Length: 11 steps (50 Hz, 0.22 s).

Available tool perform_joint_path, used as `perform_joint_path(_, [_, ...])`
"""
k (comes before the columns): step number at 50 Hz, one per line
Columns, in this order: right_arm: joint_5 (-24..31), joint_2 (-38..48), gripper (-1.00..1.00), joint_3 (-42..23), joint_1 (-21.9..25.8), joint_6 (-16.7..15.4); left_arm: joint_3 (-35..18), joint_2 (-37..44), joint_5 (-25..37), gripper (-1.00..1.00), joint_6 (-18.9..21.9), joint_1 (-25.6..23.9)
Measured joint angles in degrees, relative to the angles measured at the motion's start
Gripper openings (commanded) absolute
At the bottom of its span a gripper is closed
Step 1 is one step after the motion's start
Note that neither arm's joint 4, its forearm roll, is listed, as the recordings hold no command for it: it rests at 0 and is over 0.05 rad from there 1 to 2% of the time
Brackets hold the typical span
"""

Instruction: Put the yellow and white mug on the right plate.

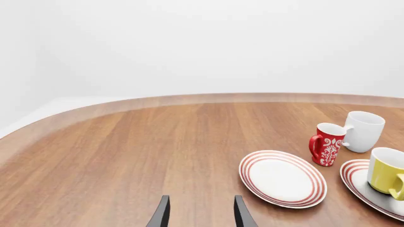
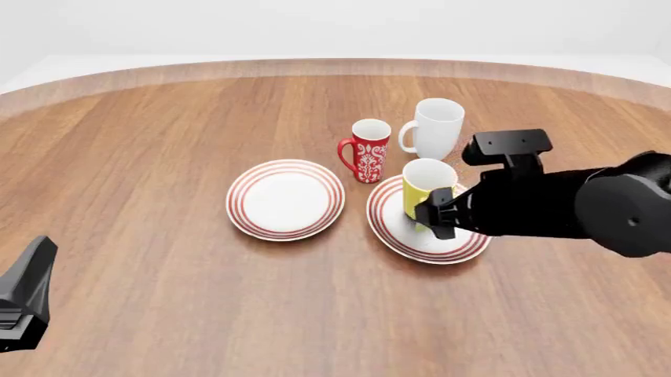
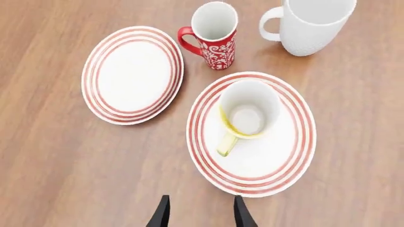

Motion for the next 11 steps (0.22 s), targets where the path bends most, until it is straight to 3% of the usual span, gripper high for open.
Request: perform_joint_path(11, [2.0,-5.3,1.00,0.3,3.2,1.0,0.0,0.0,0.0,1.00,0.0,0.0])
